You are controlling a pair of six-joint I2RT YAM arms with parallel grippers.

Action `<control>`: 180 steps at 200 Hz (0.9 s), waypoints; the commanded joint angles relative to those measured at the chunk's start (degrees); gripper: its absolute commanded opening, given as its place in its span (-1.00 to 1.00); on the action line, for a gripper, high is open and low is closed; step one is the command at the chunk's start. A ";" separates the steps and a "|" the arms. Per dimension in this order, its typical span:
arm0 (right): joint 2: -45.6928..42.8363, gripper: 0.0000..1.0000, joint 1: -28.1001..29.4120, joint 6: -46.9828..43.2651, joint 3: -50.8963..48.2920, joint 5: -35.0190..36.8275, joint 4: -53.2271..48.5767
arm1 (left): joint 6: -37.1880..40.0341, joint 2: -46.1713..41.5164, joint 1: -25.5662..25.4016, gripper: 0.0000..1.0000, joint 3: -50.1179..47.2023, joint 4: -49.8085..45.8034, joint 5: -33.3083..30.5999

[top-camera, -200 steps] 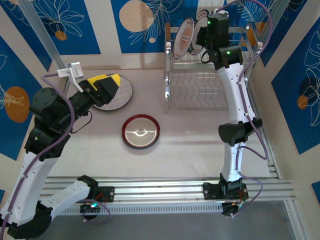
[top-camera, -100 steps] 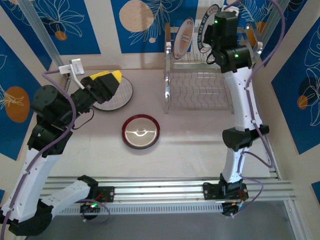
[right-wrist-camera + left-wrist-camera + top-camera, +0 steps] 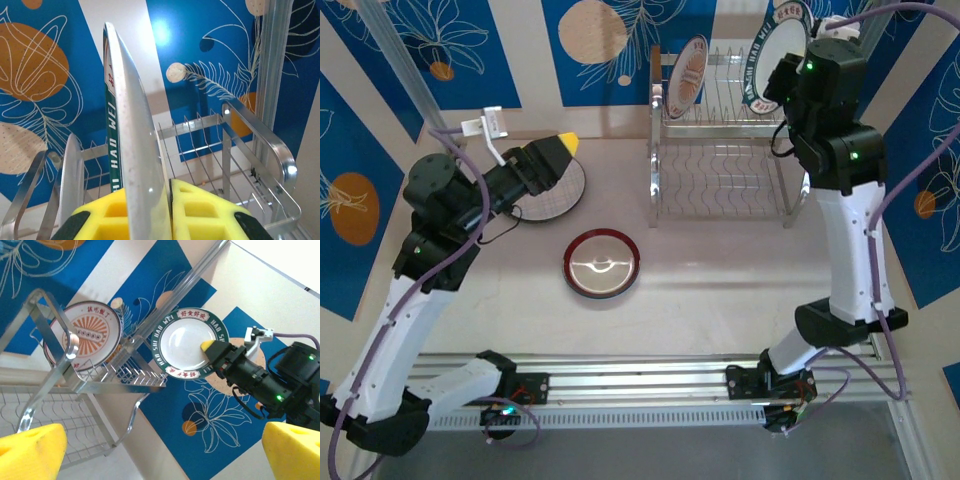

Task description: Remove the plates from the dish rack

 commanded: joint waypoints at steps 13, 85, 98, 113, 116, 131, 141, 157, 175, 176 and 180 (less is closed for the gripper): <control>-7.97 -1.00 -0.49 4.36 -6.20 -5.11 1.08 | -3.78 1.72 -0.47 0.99 1.83 1.55 4.04; -18.76 -1.00 -1.30 17.76 -19.92 -25.78 1.23 | -11.23 8.33 -2.71 1.00 1.36 2.82 9.55; -19.67 -1.00 -1.26 20.22 -22.03 -29.04 2.09 | -11.90 9.53 -3.93 1.00 1.39 2.43 9.70; -20.63 -1.00 -1.26 22.68 -24.25 -32.65 3.34 | -12.80 10.89 -5.26 0.95 1.06 2.43 9.85; -20.74 -1.00 -1.25 23.12 -24.63 -33.31 3.46 | -12.95 11.15 -5.51 0.94 0.99 2.57 9.83; -21.21 -1.00 -1.26 25.54 -26.26 -36.26 3.93 | -13.44 12.31 -7.20 0.91 0.90 3.25 9.39; -21.68 -1.00 -1.26 27.09 -27.83 -38.37 4.55 | -13.78 13.16 -8.25 0.89 0.86 3.75 9.01; -22.51 -1.00 -1.09 29.74 -30.81 -41.53 6.29 | -15.22 14.29 -9.51 0.81 -0.06 5.94 8.58; -23.06 -1.00 -0.92 32.38 -33.57 -44.20 7.57 | -17.27 15.35 -10.53 0.72 -1.36 9.16 8.13; -23.07 -1.00 -0.94 32.47 -33.69 -44.33 7.65 | -17.34 15.43 -10.63 0.71 -1.39 9.26 8.06; -23.15 -1.00 -0.83 32.90 -34.22 -44.87 7.90 | -17.55 15.67 -10.90 0.70 -1.47 9.51 7.92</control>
